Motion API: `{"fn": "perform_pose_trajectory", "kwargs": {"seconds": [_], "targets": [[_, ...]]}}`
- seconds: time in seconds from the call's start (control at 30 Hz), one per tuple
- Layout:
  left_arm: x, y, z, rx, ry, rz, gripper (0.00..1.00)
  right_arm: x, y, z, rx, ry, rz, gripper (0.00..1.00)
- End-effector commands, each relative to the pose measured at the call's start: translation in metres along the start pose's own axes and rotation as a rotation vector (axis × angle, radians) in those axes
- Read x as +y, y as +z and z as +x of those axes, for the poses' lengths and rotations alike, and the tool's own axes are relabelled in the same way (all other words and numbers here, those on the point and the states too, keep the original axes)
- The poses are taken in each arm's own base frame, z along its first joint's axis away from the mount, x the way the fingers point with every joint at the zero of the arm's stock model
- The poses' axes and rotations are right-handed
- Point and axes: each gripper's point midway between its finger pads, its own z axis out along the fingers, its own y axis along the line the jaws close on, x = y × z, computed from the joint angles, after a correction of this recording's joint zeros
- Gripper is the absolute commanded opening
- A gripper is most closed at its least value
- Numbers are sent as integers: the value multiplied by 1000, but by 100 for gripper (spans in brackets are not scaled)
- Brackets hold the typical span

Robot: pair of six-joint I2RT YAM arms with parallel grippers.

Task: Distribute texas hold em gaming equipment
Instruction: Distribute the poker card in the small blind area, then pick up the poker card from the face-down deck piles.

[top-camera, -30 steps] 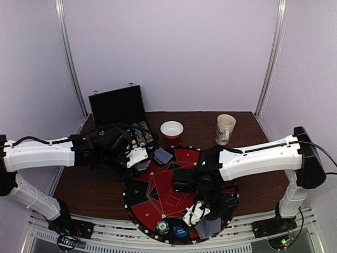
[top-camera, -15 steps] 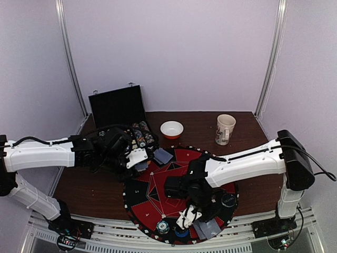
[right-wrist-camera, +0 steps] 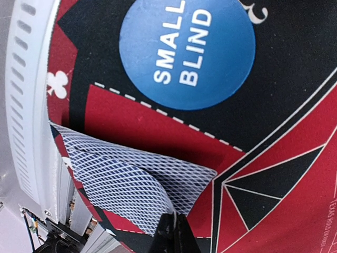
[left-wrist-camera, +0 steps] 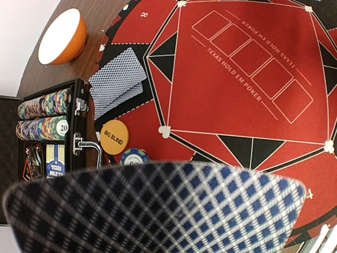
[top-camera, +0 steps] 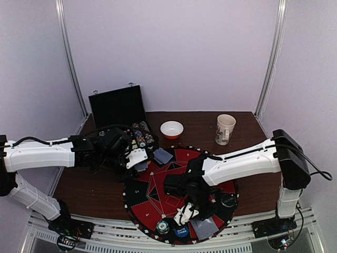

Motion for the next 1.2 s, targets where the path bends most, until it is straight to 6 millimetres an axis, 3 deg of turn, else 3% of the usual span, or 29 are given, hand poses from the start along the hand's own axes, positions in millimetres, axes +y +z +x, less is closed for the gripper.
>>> {"fn": "perform_pose_trajectory", "kwargs": {"seconds": [0.0,0.23,0.4,0.57,0.63,0.7,0.8,0.9,0.97,1.03,1.13,1.17], "targets": [[8,-8,-10,-53,-22,-29,45,7,7,6,20,20,-49,0],[8,-7,-10,-51,-22,-28,45,8,6,5,18,55,-56,5],[8,-7,-10,-49,-22,-27,45,-1,5,8,33,93,-1,28],[8,-8,-11,-51,-22,-28,45,-20,-8,8,22,130,122,38],[9,-8,-11,-53,-23,-29,45,-32,-22,6,-11,142,211,45],[9,-9,-11,-54,-24,-30,45,-46,-45,-2,-88,152,323,52],[10,-9,-12,-57,-24,-31,45,-67,-103,-5,-271,208,532,65],[10,-10,-13,-60,-25,-32,45,-92,-171,5,-541,370,770,99],[10,-10,-13,-61,-24,-33,45,-108,-228,24,-797,560,940,100],[10,-11,-14,-64,-24,-33,46,-115,-274,56,-1050,778,1052,100],[11,-13,-17,-73,-24,-29,45,-120,-307,110,-1379,1090,1069,100],[10,-13,-19,-77,-23,-28,45,-122,-310,111,-1460,1093,991,100]]}}
